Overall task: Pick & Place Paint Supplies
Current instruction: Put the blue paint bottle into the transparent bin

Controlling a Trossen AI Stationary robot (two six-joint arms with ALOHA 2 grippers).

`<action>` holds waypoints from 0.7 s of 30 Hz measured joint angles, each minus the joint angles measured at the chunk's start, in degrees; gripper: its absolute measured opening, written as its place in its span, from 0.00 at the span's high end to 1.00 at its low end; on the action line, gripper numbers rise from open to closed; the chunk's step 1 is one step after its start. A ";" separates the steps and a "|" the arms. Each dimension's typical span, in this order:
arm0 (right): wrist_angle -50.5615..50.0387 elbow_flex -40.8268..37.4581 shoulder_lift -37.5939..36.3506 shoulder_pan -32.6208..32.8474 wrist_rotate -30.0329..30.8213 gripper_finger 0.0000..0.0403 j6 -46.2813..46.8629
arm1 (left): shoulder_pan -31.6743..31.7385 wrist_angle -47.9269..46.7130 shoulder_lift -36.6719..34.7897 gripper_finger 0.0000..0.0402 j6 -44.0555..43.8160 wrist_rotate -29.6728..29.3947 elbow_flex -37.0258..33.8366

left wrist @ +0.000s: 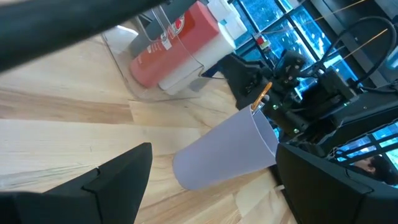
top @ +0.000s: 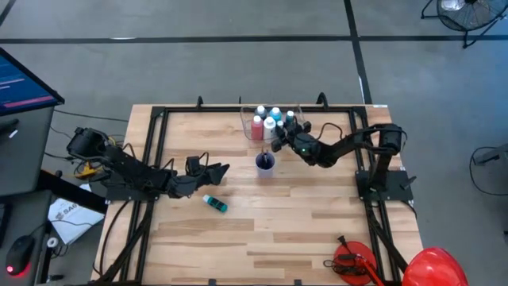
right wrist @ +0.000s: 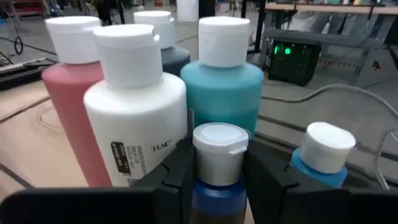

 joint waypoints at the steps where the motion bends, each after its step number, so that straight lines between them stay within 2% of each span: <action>1: -1.10 0.41 -0.01 0.00 -0.10 0.76 0.49 | 0.00 0.04 0.00 0.16 0.00 0.00 0.00; 12: -3.72 1.23 -0.04 0.05 -0.17 0.76 2.00 | 0.00 0.31 0.00 0.16 -0.01 0.00 0.00; 18: -4.27 1.25 -0.07 0.07 -0.46 0.66 2.69 | 0.00 0.34 0.00 0.16 0.77 0.09 0.00; 21: -4.80 1.25 -0.07 0.08 -0.35 0.65 2.91 | 0.00 0.36 0.00 0.16 0.82 0.11 0.00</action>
